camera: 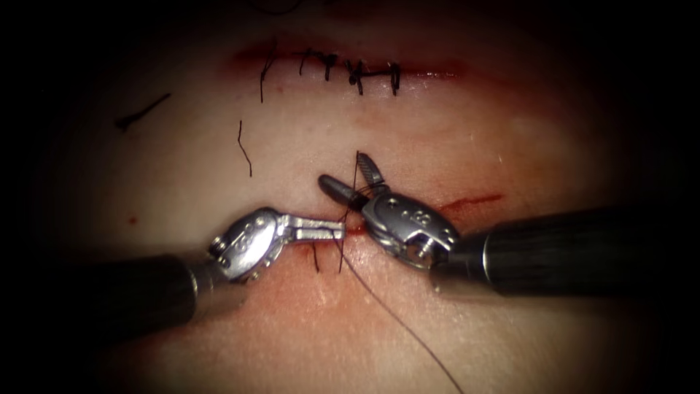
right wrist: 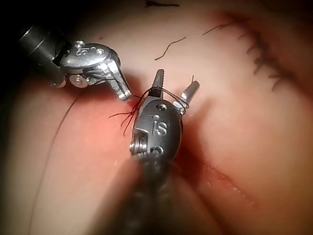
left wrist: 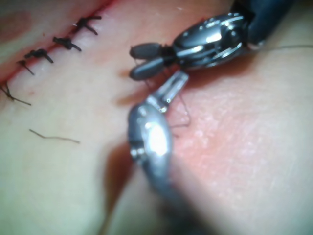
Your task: Wound Closure
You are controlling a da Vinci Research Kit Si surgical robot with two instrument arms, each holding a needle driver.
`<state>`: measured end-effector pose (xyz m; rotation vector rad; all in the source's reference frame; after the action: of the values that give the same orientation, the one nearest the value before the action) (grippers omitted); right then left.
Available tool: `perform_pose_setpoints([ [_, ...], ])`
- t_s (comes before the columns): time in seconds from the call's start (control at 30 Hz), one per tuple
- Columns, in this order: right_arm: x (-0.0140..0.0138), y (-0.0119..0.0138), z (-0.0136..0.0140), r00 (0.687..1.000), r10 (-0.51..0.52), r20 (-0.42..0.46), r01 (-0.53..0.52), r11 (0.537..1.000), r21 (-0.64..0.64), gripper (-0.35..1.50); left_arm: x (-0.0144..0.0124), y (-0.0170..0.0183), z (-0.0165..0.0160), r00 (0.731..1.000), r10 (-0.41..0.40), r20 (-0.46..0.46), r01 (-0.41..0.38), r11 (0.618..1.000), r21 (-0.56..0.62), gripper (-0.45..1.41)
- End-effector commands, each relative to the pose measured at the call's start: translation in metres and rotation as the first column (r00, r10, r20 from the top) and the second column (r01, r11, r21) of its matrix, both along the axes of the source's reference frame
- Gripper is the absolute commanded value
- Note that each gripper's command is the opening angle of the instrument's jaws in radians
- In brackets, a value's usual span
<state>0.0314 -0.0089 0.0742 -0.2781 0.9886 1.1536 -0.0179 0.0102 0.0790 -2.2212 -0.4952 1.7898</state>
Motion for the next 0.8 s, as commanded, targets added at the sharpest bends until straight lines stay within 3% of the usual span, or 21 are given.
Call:
perform_pose_setpoints([
  [0.03,0.0005,-0.0004,0.0003,1.0,0.001,-0.003,-0.001,1.0,0.0,1.02,-0.0006,-0.0004,0.0006,1.0,0.002,0.002,-0.002,1.0,0.001,-0.45],
  [0.57,0.0005,0.0012,0.002,1.0,0.026,0.013,-0.026,1.0,0.004,0.99,-0.0004,-0.0009,0.0008,1.0,0.004,0.002,-0.004,1.0,-0.002,-0.45],
  [0.67,0.0005,0.0012,0.002,1.0,0.016,0.023,-0.016,1.0,0.002,0.89,-0.0003,-0.0009,0.0008,1.0,0.005,0.002,-0.005,1.0,-0.002,-0.45],
  [0.7,0.0006,0.001,0.002,1.0,0.007,0.029,-0.007,1.0,0.004,0.77,-0.0002,-0.001,0.0007,1.0,0.006,0.002,-0.006,1.0,-0.002,-0.45],
  [0.73,0.0007,0.0009,0.0021,0.999,-0.024,0.025,0.023,1.0,0.015,0.42,-0.0002,-0.001,0.0007,1.0,0.006,0.003,-0.006,1.0,-0.002,-0.45],
  [0.77,0.0007,0.0009,0.0021,0.999,-0.024,0.025,0.023,1.0,0.015,0.42,-0.0002,-0.001,0.0007,1.0,0.006,0.003,-0.006,1.0,-0.002,-0.45],
  [0.8,0.0007,0.0008,0.0021,0.999,-0.037,0.021,0.037,0.999,0.013,0.15,-0.0002,-0.001,0.0007,1.0,0.006,0.003,-0.006,1.0,-0.002,-0.45],
])
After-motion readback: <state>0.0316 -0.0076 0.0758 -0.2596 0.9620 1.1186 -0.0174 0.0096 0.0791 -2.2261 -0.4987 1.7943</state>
